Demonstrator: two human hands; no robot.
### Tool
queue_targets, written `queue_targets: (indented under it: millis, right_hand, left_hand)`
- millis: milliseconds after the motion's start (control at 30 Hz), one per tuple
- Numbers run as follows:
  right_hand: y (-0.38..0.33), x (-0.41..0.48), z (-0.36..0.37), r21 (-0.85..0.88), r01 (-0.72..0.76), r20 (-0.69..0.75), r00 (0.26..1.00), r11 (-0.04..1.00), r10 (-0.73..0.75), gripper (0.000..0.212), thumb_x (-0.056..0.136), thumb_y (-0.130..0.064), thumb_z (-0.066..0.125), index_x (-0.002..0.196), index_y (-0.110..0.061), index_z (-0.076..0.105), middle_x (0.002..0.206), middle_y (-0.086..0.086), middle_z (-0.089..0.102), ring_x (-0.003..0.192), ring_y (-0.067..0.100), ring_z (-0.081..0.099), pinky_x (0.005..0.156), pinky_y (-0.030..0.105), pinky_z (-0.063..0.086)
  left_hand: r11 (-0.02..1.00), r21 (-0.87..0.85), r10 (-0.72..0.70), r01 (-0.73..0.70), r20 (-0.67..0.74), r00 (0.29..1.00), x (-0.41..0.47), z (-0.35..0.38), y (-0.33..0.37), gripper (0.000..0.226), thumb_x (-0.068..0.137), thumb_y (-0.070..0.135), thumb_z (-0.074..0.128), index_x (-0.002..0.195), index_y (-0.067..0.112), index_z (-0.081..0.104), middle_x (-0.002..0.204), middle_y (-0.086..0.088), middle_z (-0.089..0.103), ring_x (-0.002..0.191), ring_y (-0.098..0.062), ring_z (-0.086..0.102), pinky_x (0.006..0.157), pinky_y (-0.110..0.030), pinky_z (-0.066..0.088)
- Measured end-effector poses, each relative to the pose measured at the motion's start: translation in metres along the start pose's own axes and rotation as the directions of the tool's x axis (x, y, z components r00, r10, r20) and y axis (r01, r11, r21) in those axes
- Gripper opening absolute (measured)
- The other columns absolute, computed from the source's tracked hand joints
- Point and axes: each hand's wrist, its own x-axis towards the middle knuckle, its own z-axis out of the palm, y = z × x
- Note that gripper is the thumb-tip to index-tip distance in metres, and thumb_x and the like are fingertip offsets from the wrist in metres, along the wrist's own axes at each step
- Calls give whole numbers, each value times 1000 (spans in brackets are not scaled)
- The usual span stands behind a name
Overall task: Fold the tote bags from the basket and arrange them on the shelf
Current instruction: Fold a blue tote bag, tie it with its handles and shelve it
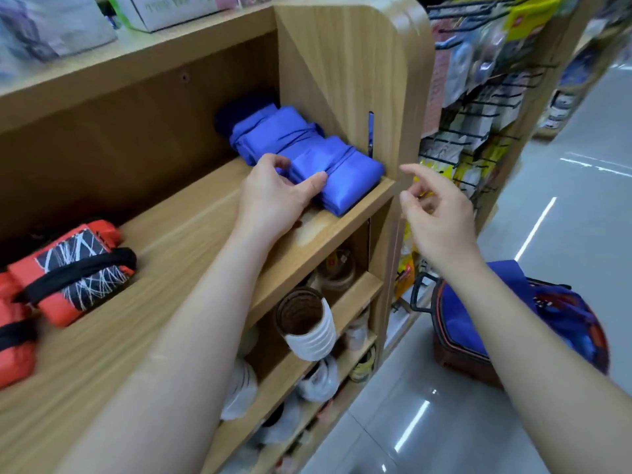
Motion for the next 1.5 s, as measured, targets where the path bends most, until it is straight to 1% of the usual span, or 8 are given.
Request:
queue_targets:
  millis: [200, 467, 767, 933, 1067, 1200, 1300, 1500]
  right_hand:
    - [20, -33, -63, -147, -82, 43, 995, 986, 89, 26, 95, -15, 58, 106, -38, 66, 85, -7, 64, 75, 11, 58, 68, 28, 49]
    - [67, -69, -185, -683, -86, 252, 905, 726, 344, 24, 93, -15, 58, 112, -22, 71, 94, 5, 71, 90, 29, 62, 80, 38, 49]
    - [198, -129, -346, -753, -334, 115, 782, 567, 612, 23, 92, -27, 60, 114, -26, 68, 85, -5, 61, 79, 20, 59, 77, 39, 50]
    - [269, -158, -404, -463, -684, -118, 678, 565, 725, 25, 94, -19, 61, 118, -22, 66, 93, -2, 63, 84, 19, 62, 78, 30, 42]
    - [333, -176, -412, -205, -862, -242, 504, 464, 829, 25, 94, -24, 59, 118, -31, 62, 93, -7, 64, 92, 24, 66, 91, 45, 51]
    - [408, -183, -388, -115, -910, -242, 414, 397, 878, 29, 96, -27, 55, 124, -32, 58, 102, -5, 65, 95, 20, 66, 94, 48, 51]
    - [471, -181, -358, -204, -899, -181, 424, 388, 887, 36, 98, -24, 53, 134, -26, 53, 115, 1, 63, 94, 20, 62, 88, 33, 47]
    - [604, -165, -307, -455, -813, -98, 453, 365, 886, 50, 96, -19, 54, 144, -21, 44, 140, 5, 54, 126, 24, 51, 105, 37, 41]
  left_hand:
    - [928, 96, 369, -361, -90, 925, -40, 0, 22, 15, 93, 31, 61, 102, 22, 67, 73, 9, 62, 73, -9, 58, 76, -33, 49]
    - [706, 65, 653, -705, 323, 685, -106, 99, 34, 21, 86, 18, 56, 97, 17, 73, 88, 3, 71, 84, -15, 66, 75, -31, 49]
    - [723, 124, 447, -680, 666, 597, -153, 296, 35, 20, 87, 19, 56, 99, 24, 71, 91, 6, 69, 87, -19, 65, 67, -32, 50]
    - [781, 174, 248, -600, 795, 553, -169, 405, 12, 20, 89, 14, 57, 101, 24, 71, 93, 5, 66, 89, -18, 62, 74, -32, 49]
    - [815, 233, 98, -530, 846, 523, -171, 484, -15, 21, 89, 15, 57, 102, 21, 72, 101, 3, 72, 95, -20, 64, 80, -29, 48]
    - [838, 265, 8, -477, 868, 496, -167, 571, -49, 20, 93, 20, 55, 104, 21, 73, 105, 3, 73, 99, -20, 65, 84, -30, 47]
    - [864, 257, -27, -433, 882, 470, -164, 644, -81, 23, 95, 21, 52, 105, 19, 73, 106, 1, 74, 102, -22, 65, 86, -31, 47]
    - [914, 229, -117, -336, 939, 323, -167, 789, -147, 31, 96, 21, 50, 123, 20, 65, 124, -1, 66, 117, -22, 58, 98, -32, 44]
